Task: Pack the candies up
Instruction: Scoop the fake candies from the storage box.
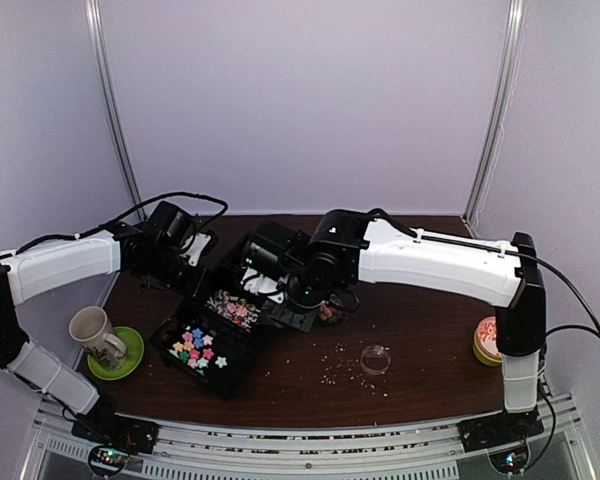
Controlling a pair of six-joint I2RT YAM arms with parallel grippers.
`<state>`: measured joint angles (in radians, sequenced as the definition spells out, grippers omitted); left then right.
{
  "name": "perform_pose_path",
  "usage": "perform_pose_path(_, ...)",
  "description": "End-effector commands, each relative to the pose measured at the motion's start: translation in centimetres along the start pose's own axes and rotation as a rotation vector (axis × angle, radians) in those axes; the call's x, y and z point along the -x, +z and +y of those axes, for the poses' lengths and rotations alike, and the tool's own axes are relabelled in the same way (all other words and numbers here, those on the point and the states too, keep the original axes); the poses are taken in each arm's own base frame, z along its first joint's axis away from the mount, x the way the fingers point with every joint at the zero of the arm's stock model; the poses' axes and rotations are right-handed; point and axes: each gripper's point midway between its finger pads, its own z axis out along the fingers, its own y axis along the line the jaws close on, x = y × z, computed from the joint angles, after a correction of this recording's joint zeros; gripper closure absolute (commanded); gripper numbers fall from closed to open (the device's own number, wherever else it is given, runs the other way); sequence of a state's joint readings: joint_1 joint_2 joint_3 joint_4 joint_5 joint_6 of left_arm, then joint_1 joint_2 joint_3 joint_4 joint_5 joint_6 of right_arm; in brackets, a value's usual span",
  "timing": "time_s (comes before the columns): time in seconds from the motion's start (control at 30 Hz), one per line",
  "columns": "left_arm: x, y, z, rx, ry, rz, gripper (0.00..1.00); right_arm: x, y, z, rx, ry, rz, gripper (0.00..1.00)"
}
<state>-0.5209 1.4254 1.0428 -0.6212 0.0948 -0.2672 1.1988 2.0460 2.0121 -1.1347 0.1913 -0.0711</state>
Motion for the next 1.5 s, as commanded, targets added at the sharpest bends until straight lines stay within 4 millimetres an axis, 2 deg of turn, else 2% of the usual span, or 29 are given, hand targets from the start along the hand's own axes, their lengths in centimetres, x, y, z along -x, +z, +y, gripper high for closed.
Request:
perform_pose_path(0.0, 6.2, -2.9, -2.9, -0.131, 0.045, -0.26, 1.0, 0.0, 1.0, -0.3, -0.001, 0.006, 0.028, 1.0)
perform_pose_path(0.13, 6.3, -3.3, -3.7, -0.175, 0.063, -0.302, 1.0, -0.4, 2.5, 0.3, 0.023, -0.005, 0.059, 1.0)
perform_pose_path(0.2, 6.4, -3.6, -4.1, -0.193, 0.071, -0.325, 1.0, 0.4, 2.4, 0.5, 0.038, -0.004, 0.044, 1.0)
perform_pose_path(0.5, 6.6, -4.6, -5.7, -0.266, 0.103, -0.385, 1.0, 0.7, 4.9, 1.7, 0.082, -0.006, 0.069, 1.0)
perform_pose_path(0.77, 6.8, -5.4, -6.5, -0.314, 0.113, -0.418, 1.0, 2.4, 7.6, 2.2, 0.09, 0.083, -0.002, 1.0)
perform_pose_path(0.83, 6.9, -5.5, -6.6, -0.319, 0.115, -0.428, 1.0, 3.2, 7.8, 2.2, 0.085, 0.12, -0.04, 1.0)
perform_pose_path(1.23, 7.0, -5.6, -6.9, -0.342, 0.113, -0.437, 1.0, 3.4, 11.0, 1.6, 0.001, 0.216, -0.124, 1.0)
perform_pose_path(1.47, 7.0, -5.6, -6.9, -0.346, 0.106, -0.439, 1.0, 3.9, 11.7, 0.8, -0.071, 0.26, -0.227, 1.0)
